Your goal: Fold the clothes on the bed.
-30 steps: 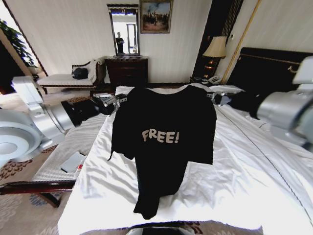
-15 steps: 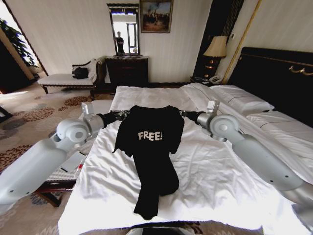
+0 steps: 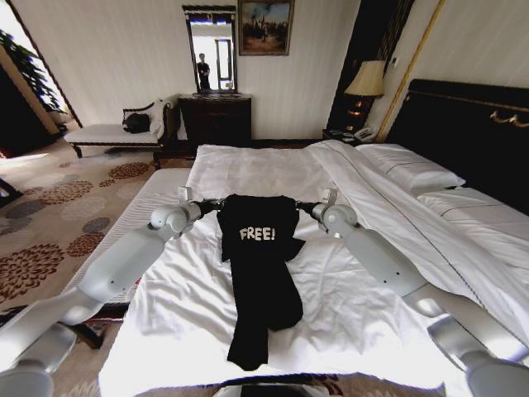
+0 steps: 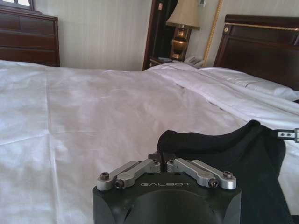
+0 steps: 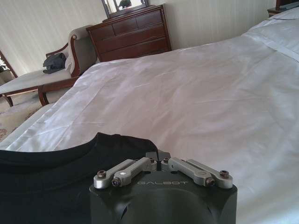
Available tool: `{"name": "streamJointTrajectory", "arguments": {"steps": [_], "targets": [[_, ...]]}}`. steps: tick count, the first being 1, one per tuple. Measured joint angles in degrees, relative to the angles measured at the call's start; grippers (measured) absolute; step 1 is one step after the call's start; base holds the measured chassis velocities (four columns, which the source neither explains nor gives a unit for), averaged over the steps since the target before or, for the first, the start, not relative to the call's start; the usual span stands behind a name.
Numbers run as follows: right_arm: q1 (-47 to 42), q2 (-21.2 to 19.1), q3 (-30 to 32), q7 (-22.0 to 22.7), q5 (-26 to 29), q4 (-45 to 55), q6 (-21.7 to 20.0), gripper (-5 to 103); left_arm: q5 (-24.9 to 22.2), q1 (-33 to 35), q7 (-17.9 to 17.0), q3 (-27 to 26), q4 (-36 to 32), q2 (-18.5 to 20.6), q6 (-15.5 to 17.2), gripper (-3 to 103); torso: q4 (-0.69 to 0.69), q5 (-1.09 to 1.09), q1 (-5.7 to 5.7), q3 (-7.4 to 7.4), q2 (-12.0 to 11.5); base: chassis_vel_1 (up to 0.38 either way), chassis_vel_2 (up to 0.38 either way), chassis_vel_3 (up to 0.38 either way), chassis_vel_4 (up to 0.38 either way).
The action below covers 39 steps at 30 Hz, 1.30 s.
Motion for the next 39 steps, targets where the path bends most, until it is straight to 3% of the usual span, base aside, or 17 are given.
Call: {"name": "streamJointTrajectory", "arguments": {"steps": [1,4,5,10,11,15,20,29,39], "targets": [[0.00,0.00,0.00,0.00,0.00,0.00,0.00,0,0.00,0.00,0.00,0.00,0.00,0.00,0.00,1,0.00,0.00,0.00,0.00,0.00,0.000,0.000,0.000,0.000],[2.50,4.67,-1.04,-2.35,-4.02,-8.94,1.51,0,3.96,-3.60,-0.03,2.31,11.71,-6.49,-1.73,1,0.09,0.00,0.00,0.00,0.00,0.000,0.000,0.000,0.000],[2.50,4.67,-1.04,-2.35,-4.02,-8.94,1.51,0,3.96,-3.60,-0.03,2.31,11.71,-6.49,-1.73,1,0.09,0.00,0.00,0.00,0.00,0.000,0.000,0.000,0.000],[6.24,13.94,-1.89,-6.30,-10.11,-22.31,4.95,0,9.35,-8.96,-0.07,3.43,27.95,-16.09,-4.98,1,0.11,-0.02,-0.01,0.00,0.00,0.000,0.000,0.000,0.000],[6.24,13.94,-1.89,-6.30,-10.11,-22.31,4.95,0,9.35,-8.96,-0.07,3.43,27.95,-16.09,-4.98,1,0.11,-0.02,-0.01,0.00,0.00,0.000,0.000,0.000,0.000],[9.12,19.19,-1.28,-8.61,-14.05,-33.10,7.73,0,12.73,-12.82,-0.02,2.61,39.12,-23.58,-7.22,1,0.08,-0.01,0.00,0.00,0.00,0.000,0.000,0.000,0.000],[10.56,21.11,0.43,-9.32,-16.57,-38.89,9.14,0,17.46,-14.77,-0.01,0.01,46.79,-28.22,-8.46,1,0.02,0.00,-0.01,-0.01,0.00,0.000,0.000,0.000,0.000],[13.19,25.86,4.21,-9.61,-23.17,-46.19,11.54,0,23.14,-15.22,-0.02,-4.47,52.25,-29.31,-9.52,1,0.14,-0.02,-0.01,-0.01,0.01,0.000,0.000,0.000,0.000],[13.51,26.67,5.80,-9.07,-25.31,-47.46,12.07,0,26.69,-15.23,-0.01,-8.76,53.43,-31.26,-10.15,1,0.03,-0.01,-0.02,-0.01,0.01,0.000,0.000,0.000,0.000]]}}
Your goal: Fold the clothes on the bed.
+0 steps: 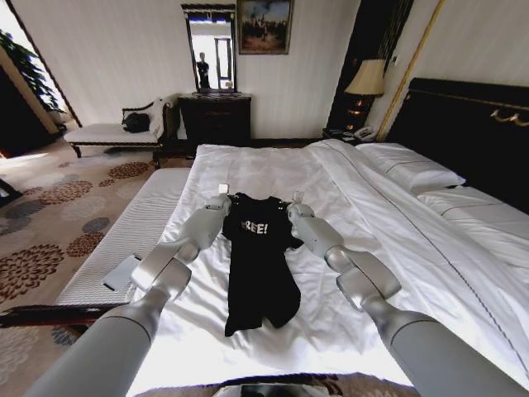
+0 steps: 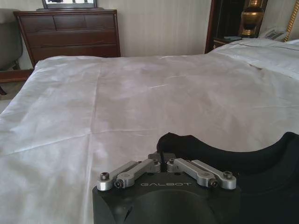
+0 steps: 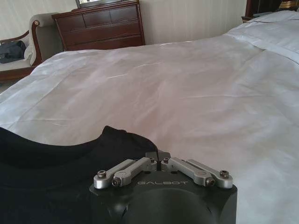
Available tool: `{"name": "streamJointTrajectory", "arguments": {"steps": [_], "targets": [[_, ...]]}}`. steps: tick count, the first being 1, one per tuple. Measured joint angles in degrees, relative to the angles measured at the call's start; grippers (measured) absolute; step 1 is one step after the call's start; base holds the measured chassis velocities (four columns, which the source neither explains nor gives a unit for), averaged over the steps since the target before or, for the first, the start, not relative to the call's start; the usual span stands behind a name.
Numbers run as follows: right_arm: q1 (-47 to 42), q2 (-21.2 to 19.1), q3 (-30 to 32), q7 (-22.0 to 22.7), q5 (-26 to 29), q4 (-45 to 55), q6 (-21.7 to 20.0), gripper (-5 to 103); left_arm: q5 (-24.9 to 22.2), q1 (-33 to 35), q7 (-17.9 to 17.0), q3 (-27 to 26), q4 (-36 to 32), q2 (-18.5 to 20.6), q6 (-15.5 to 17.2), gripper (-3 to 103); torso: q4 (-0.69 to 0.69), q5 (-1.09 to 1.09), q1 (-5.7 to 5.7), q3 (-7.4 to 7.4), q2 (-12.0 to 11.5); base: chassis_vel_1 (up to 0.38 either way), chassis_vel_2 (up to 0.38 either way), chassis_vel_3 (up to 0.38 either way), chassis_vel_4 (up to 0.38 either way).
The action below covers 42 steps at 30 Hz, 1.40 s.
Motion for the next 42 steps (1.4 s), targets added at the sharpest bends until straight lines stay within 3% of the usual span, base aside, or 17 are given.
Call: {"name": "streamJointTrajectory", "arguments": {"steps": [10,11,14,16,18,19,20,21,23,25,26,31,33,35,36,39,42], "targets": [[-1.23,-0.10,0.99,-0.28,-1.19,0.26,0.35,-3,1.87,0.98,-0.01,-1.84,-0.29,-0.66,0.16,0,0.05,0.00,0.00,0.00,0.00,0.000,0.000,0.000,0.000],[-1.71,-0.41,0.72,-0.55,-1.28,0.87,0.00,7,1.62,1.68,-0.01,-1.51,-1.83,-0.30,0.80,5,0.03,0.00,0.00,0.00,0.00,0.000,0.000,0.000,0.000],[-1.96,-0.62,0.63,-0.62,-1.40,1.21,-0.14,12,1.53,2.23,-0.02,-1.49,-2.53,-0.12,1.39,11,0.02,0.00,0.00,0.00,0.00,0.000,0.000,0.000,0.000],[-2.37,-1.21,0.41,-0.62,-0.95,2.21,-0.63,23,1.49,3.33,-0.01,-1.56,-3.91,0.45,2.26,21,0.03,0.01,0.00,0.00,0.00,0.000,0.000,0.000,0.000],[-2.40,-1.28,0.37,-0.62,-0.88,2.33,-0.68,23,1.48,3.45,-0.02,-1.55,-4.06,0.51,2.32,26,0.03,0.00,0.00,0.00,0.00,0.000,0.000,0.000,0.000],[-2.65,-1.91,-0.16,-0.61,-0.33,3.27,-1.04,33,1.46,4.41,-0.03,-1.36,-5.23,1.03,2.77,31,0.05,-0.01,0.00,0.00,0.00,0.000,0.000,0.000,0.000],[-2.68,-2.10,-0.35,-0.60,-0.21,3.50,-1.17,33,1.45,4.66,-0.03,-1.29,-5.58,1.17,2.93,31,0.06,-0.01,0.00,0.00,0.00,0.000,0.000,0.000,0.000],[-2.69,-2.44,-0.65,-0.56,0.03,3.83,-1.43,38,1.44,5.02,-0.03,-1.24,-6.15,1.39,3.32,43,0.06,-0.01,0.00,0.00,0.00,0.000,0.000,0.000,0.000],[-2.69,-2.66,-0.81,-0.42,0.32,4.10,-1.61,44,1.44,5.10,-0.04,-1.24,-6.41,1.43,3.69,43,0.06,0.00,0.00,0.00,0.00,0.000,0.000,0.000,0.000],[-2.85,-3.56,-1.63,0.31,1.71,5.86,-2.23,56,1.36,5.16,-0.03,-1.29,-7.42,1.62,4.45,54,0.04,0.00,0.00,0.00,0.00,0.000,0.000,0.000,0.000],[-2.85,-3.56,-1.63,0.31,1.71,5.86,-2.23,56,1.36,5.16,-0.03,-1.29,-7.42,1.62,4.45,54,0.04,0.00,0.00,0.00,0.00,0.000,0.000,0.000,0.000],[-4.93,-7.11,-3.17,3.47,7.31,14.62,-4.23,72,-2.04,6.54,-0.04,-0.70,-13.97,3.60,5.90,76,0.05,0.00,0.01,0.00,0.00,0.000,0.000,0.000,0.000],[-6.11,-9.42,-3.39,4.71,9.46,19.32,-4.90,83,-5.02,7.97,0.08,0.10,-18.97,5.61,6.79,81,0.05,0.02,0.00,0.00,0.00,0.000,0.000,0.000,0.000],[-8.85,-15.76,-3.55,6.46,12.57,28.32,-5.80,93,-8.60,11.72,0.06,2.34,-29.46,11.75,6.89,91,0.05,0.01,0.01,0.00,0.00,0.000,0.000,0.000,0.000],[-8.85,-15.76,-3.55,6.46,12.57,28.32,-5.80,93,-8.60,11.72,0.06,2.34,-29.46,11.75,6.89,91,0.05,0.01,0.01,0.00,0.00,0.000,0.000,0.000,0.000],[-13.31,-25.57,-2.99,7.77,14.28,39.63,-6.18,99,-10.40,17.61,-0.01,3.58,-42.19,21.23,5.38,99,0.01,-0.01,0.00,-0.01,0.00,0.000,0.000,0.000,0.000],[-16.20,-29.28,-2.41,7.57,13.52,45.42,-5.69,100,-10.41,20.37,-0.02,3.33,-47.10,24.50,4.51,100,0.03,0.00,-0.01,-0.01,0.00,0.000,0.000,0.000,0.000]]}}
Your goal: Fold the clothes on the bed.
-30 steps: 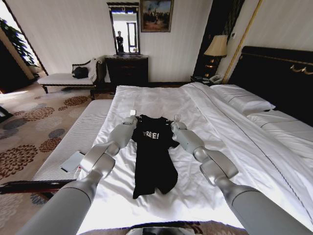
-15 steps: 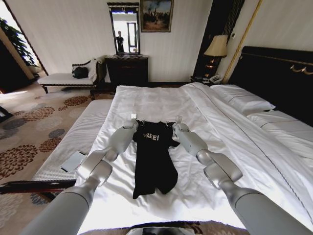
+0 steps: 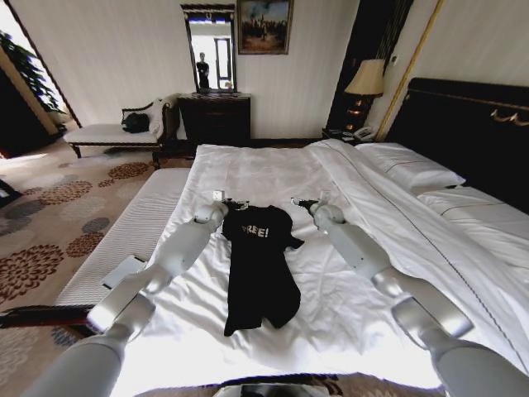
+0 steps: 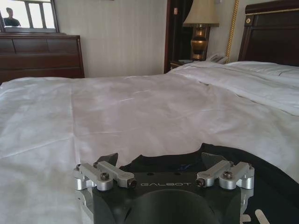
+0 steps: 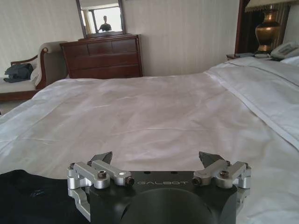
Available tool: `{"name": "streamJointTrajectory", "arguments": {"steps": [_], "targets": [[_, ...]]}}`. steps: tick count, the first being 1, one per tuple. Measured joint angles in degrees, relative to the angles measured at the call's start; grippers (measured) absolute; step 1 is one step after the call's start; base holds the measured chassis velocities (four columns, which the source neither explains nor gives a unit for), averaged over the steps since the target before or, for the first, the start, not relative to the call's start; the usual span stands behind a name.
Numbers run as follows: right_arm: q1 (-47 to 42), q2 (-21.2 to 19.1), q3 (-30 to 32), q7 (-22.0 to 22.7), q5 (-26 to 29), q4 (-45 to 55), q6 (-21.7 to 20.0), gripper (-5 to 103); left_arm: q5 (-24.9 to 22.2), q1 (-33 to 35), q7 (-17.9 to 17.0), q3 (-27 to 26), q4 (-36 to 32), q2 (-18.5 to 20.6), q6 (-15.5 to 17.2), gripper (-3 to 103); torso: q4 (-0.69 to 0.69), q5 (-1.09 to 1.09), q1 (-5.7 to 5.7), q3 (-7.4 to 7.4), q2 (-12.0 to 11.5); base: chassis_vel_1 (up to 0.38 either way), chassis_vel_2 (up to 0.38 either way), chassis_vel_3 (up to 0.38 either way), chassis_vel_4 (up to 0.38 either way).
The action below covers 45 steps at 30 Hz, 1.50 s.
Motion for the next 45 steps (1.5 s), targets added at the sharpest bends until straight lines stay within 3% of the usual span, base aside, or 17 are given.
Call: {"name": "streamJointTrajectory", "arguments": {"steps": [2,5,7,13,15,18,20,23,27,31,33,35,38,45], "targets": [[-6.58,-4.97,3.52,-0.34,-0.37,9.14,0.40,100,-0.79,4.43,-0.02,-2.00,-7.40,3.76,-0.55,100,0.05,0.01,0.00,0.00,0.00,0.000,0.000,0.000,0.000],[-10.93,-7.60,6.81,-0.33,-0.48,13.64,0.43,100,-1.12,7.55,-0.01,-3.32,-11.95,6.12,-0.94,100,0.01,-0.01,0.00,-0.01,0.00,0.000,0.000,0.000,0.000],[-18.39,-10.88,12.38,-1.51,-2.86,19.78,0.91,100,-1.11,12.34,0.07,-5.27,-17.11,9.76,-1.52,100,-0.01,-0.01,-0.01,-0.01,0.00,0.000,0.000,0.000,0.000],[-33.99,-12.11,23.51,-2.94,-5.95,26.61,1.96,100,-0.32,21.11,0.00,-10.51,-23.09,15.70,-2.95,100,-0.03,0.07,-0.01,0.00,0.00,0.000,0.000,0.000,0.000],[-42.40,-10.35,31.47,-3.19,-5.28,31.65,1.14,100,0.17,28.24,0.05,-15.45,-27.03,18.62,-4.32,100,0.02,-0.03,0.00,-0.01,0.01,0.000,0.000,0.000,0.000],[-49.04,-8.68,36.72,-3.80,-5.17,35.55,0.17,100,1.59,33.22,-0.01,-18.28,-29.34,20.29,-5.63,100,0.09,-0.04,0.00,-0.01,0.01,0.000,0.000,0.000,0.000],[-59.70,-5.35,43.50,-5.12,-5.16,40.64,-1.22,100,3.05,40.02,-0.01,-22.97,-32.91,21.43,-6.74,100,0.02,0.01,0.01,0.00,0.01,0.000,0.000,0.000,0.000],[-65.33,-2.94,46.98,-5.98,-5.40,43.54,-1.42,100,3.70,44.33,0.04,-26.74,-35.32,21.16,-7.22,100,-0.05,-0.01,0.00,-0.01,0.01,0.000,0.000,0.000,0.000],[-77.63,5.18,52.76,-8.46,-4.78,50.76,-2.94,100,5.63,56.15,0.07,-35.39,-40.41,17.81,-7.96,100,0.02,-0.02,0.00,0.00,0.02,0.000,0.000,0.000,0.000],[-81.10,9.05,53.13,-8.36,-3.01,53.74,-4.58,100,6.36,61.21,0.02,-38.42,-42.23,16.33,-8.30,100,0.01,-0.03,0.00,0.00,0.01,0.000,0.000,0.000,0.000],[-84.19,15.82,49.09,-4.78,3.65,57.43,-9.86,100,7.61,67.86,-0.02,-42.62,-45.55,12.85,-8.66,100,0.02,-0.02,-0.01,0.00,0.01,0.000,0.000,0.000,0.000],[-84.12,16.56,48.24,-4.05,5.46,57.50,-10.75,100,7.90,68.59,-0.02,-42.94,-46.05,12.35,-8.69,100,0.01,-0.02,-0.01,0.00,0.01,0.000,0.000,0.000,0.000],[-82.34,18.66,44.75,-0.50,12.50,56.58,-14.26,100,9.55,70.60,-0.01,-43.41,-47.69,11.00,-8.76,100,0.01,0.00,0.01,0.01,0.00,0.000,0.000,0.000,0.000],[-78.23,19.73,40.49,2.32,15.55,53.22,-16.19,100,10.67,71.21,0.00,-42.99,-48.89,10.44,-8.59,100,0.01,0.00,0.01,0.01,-0.01,0.000,0.000,0.000,0.000]]}}
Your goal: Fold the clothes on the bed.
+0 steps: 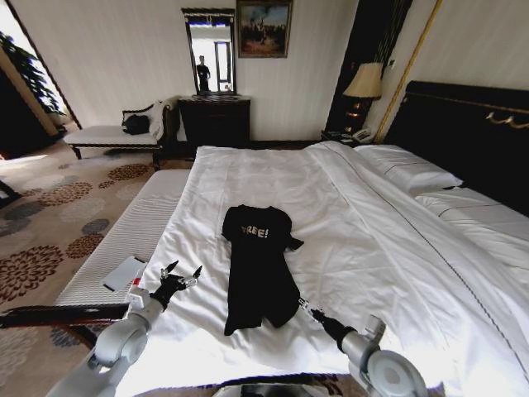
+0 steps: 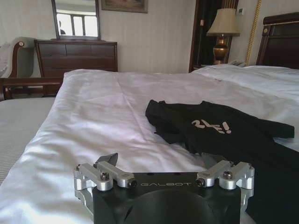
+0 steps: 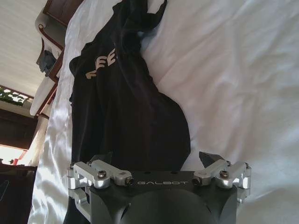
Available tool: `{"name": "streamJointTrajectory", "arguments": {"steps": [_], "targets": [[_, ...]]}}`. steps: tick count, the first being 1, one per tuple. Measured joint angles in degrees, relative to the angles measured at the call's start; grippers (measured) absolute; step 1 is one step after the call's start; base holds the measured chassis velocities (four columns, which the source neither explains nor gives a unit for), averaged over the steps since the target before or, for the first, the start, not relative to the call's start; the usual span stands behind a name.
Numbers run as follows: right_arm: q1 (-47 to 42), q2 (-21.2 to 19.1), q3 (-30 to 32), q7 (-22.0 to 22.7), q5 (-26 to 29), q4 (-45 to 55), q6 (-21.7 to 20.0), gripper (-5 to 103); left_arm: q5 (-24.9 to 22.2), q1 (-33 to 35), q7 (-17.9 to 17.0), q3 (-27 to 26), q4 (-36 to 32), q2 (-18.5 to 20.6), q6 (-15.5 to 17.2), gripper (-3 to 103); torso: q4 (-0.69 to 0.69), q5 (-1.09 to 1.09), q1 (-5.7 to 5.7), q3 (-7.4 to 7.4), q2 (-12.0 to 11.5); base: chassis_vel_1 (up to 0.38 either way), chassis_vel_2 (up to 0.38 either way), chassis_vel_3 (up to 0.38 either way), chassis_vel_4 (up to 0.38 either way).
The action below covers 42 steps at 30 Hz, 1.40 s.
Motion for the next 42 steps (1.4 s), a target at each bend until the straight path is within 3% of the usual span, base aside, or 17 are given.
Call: {"name": "streamJointTrajectory", "arguments": {"steps": [11,16,22,24,28,31,42], "targets": [[3.89,0.64,-3.79,1.42,-0.50,-3.03,-0.46,100,0.45,-0.49,0.02,1.13,-0.50,0.42,0.60,100,-0.01,0.00,0.00,0.00,0.00,0.000,0.000,0.000,0.000],[6.82,0.87,-6.53,5.51,2.64,2.32,-0.80,100,0.38,-0.37,0.02,1.19,-0.54,0.54,0.91,100,0.00,0.00,0.01,0.00,0.00,0.000,0.000,0.000,0.000],[7.74,0.91,-9.42,6.68,2.72,3.80,-1.40,100,0.41,-0.39,0.02,1.32,-0.65,0.63,1.09,100,0.01,-0.01,0.00,0.00,0.00,0.000,0.000,0.000,0.000],[7.38,1.83,-11.47,6.89,0.89,3.59,-1.84,100,-0.24,-1.75,0.02,2.51,-0.28,1.87,1.36,100,0.03,0.00,0.00,0.00,0.00,0.000,0.000,0.000,0.000],[5.68,2.87,-13.13,6.52,-2.00,2.94,-1.89,100,-1.37,-3.73,0.03,3.99,0.19,3.51,1.69,100,-0.09,0.00,0.01,0.00,0.00,0.000,0.000,0.000,0.000],[5.91,3.03,-16.81,4.42,-6.60,2.22,-0.89,100,-2.39,-3.93,0.03,3.93,-0.64,4.22,2.09,100,0.01,0.00,0.01,0.00,0.00,0.000,0.000,0.000,0.000],[8.96,3.17,-17.33,5.29,-4.96,3.39,-0.31,100,-3.09,-3.59,0.01,3.65,-1.30,4.82,2.35,100,0.01,0.01,0.00,0.00,0.00,0.000,0.000,0.000,0.000]]}}
